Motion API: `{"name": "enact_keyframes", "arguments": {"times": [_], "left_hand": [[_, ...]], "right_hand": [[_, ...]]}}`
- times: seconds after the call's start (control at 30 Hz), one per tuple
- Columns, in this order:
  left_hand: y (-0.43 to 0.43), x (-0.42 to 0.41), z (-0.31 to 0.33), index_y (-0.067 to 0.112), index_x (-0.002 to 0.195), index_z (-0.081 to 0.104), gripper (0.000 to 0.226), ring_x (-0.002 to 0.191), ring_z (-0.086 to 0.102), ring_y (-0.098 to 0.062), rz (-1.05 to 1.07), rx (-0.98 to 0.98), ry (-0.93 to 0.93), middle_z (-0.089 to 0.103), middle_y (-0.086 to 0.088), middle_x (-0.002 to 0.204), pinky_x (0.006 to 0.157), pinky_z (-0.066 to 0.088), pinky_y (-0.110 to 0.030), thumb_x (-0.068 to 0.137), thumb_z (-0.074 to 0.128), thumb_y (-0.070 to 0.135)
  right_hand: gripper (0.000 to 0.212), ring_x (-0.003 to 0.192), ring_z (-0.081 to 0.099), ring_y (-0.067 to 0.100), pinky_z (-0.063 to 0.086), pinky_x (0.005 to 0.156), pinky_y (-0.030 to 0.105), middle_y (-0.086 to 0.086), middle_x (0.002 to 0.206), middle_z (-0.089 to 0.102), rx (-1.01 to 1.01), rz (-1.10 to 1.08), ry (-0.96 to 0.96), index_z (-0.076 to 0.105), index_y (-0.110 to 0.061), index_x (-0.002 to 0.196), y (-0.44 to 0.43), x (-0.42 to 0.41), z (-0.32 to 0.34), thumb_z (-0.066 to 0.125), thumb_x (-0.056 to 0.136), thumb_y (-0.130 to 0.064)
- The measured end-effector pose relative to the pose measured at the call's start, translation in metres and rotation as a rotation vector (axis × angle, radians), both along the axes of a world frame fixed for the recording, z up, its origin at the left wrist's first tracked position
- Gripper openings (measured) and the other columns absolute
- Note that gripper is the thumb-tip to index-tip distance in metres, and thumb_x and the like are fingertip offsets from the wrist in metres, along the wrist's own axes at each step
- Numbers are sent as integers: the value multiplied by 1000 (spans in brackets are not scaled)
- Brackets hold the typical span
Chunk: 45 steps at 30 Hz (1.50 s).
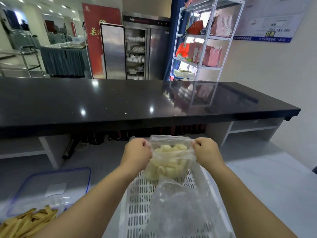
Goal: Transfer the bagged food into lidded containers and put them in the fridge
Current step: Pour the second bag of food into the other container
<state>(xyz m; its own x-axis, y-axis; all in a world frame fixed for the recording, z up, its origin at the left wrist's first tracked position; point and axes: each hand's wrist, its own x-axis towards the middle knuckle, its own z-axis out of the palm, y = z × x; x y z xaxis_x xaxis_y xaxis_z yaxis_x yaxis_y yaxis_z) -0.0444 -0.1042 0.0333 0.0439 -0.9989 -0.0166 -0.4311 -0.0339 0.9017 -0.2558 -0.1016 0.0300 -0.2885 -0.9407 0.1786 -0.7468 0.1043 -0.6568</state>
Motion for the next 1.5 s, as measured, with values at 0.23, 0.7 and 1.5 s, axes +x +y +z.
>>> {"name": "enact_keyframes", "arguments": {"times": [0.23, 0.7, 1.5], "left_hand": [[16, 20, 46, 16, 75, 65, 26, 57, 60, -8, 30, -329, 106, 67, 0, 67, 53, 53, -22, 96, 50, 18], [139, 185, 30, 15, 80, 65, 23, 58, 56, -6, 347, -399, 234, 64, -2, 72, 54, 49, -16, 95, 48, 15], [266, 536, -17, 3, 80, 68, 22, 58, 49, -18, 644, -65, 429, 58, -5, 61, 61, 45, -35, 92, 57, 17]], "right_hand": [[29, 57, 53, 3, 39, 50, 13, -7, 66, 61, -435, 57, -292, 64, -22, 73, 23, 32, 56, 49, 97, -17], [32, 53, 46, 5, 40, 49, 17, -8, 58, 52, -377, 515, -613, 58, -13, 69, 88, 209, 44, 46, 98, -17], [29, 66, 52, 24, 54, 67, 46, 2, 67, 54, 196, 531, -611, 64, -14, 80, 192, 573, -22, 48, 97, -31]]}}
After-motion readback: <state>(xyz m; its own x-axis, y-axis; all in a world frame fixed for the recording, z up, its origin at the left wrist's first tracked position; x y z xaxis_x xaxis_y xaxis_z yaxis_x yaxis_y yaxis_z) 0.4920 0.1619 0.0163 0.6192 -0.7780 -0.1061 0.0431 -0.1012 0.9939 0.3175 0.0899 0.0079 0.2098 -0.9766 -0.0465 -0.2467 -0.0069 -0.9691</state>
